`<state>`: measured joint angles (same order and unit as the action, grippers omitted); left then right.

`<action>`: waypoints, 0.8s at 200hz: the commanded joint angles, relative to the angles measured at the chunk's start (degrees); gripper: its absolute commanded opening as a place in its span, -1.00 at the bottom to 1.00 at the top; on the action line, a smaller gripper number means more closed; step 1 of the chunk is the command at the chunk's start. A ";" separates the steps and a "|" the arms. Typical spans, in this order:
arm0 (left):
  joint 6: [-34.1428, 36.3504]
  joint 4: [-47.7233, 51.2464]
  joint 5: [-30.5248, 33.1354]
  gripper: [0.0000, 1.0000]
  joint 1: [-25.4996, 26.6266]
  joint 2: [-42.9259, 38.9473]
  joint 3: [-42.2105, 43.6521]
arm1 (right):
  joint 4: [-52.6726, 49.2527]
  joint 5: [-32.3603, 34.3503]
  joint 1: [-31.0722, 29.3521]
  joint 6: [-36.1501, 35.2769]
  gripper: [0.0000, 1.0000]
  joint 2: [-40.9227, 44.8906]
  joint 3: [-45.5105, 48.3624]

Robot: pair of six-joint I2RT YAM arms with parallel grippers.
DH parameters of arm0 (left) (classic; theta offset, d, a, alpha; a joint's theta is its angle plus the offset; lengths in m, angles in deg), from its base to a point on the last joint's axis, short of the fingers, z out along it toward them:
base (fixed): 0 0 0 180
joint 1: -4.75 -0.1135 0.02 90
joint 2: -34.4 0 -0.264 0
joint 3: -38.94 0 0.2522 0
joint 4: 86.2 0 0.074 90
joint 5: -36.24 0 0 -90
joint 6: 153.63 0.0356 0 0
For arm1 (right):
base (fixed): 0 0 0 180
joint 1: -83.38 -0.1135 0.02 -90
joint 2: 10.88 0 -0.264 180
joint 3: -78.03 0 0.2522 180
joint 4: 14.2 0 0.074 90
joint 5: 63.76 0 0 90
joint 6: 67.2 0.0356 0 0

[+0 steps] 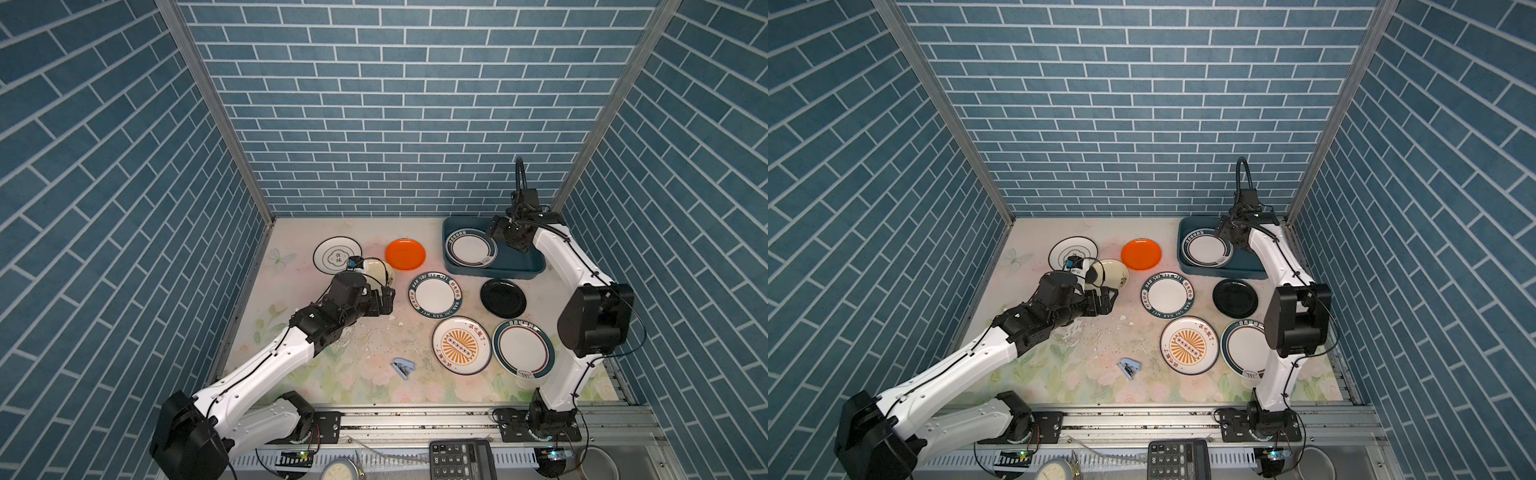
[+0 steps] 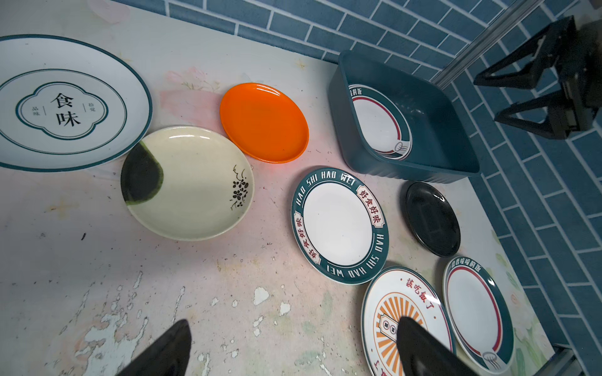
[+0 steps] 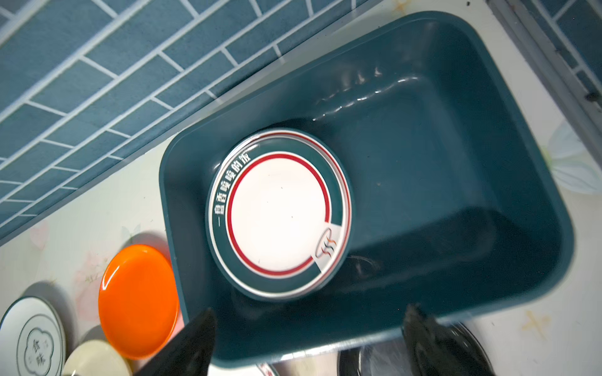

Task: Place the plates into the plastic bin on the countertop
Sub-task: 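Carry the plate with the right gripper and place it in the teal bin, then move the right gripper back toward the large white plate near the robot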

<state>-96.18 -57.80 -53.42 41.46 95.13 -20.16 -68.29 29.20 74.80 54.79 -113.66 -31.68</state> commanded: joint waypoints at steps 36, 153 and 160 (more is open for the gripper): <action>-1.23 0.58 -0.69 0.99 -0.07 -5.55 4.05 | -3.22 -3.72 5.62 1.47 0.80 20.62 19.27; -1.48 1.69 -13.42 0.99 -0.14 -8.26 3.25 | -10.31 -1.55 8.62 6.07 0.79 55.48 53.69; -1.88 1.76 -13.26 0.99 -0.10 -8.79 3.77 | -10.99 -1.41 8.64 6.59 0.79 56.87 54.49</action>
<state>-97.30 -56.71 -65.55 41.41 88.35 -17.23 -74.70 26.82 83.30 58.22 -60.35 20.69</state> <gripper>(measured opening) 0.995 0.896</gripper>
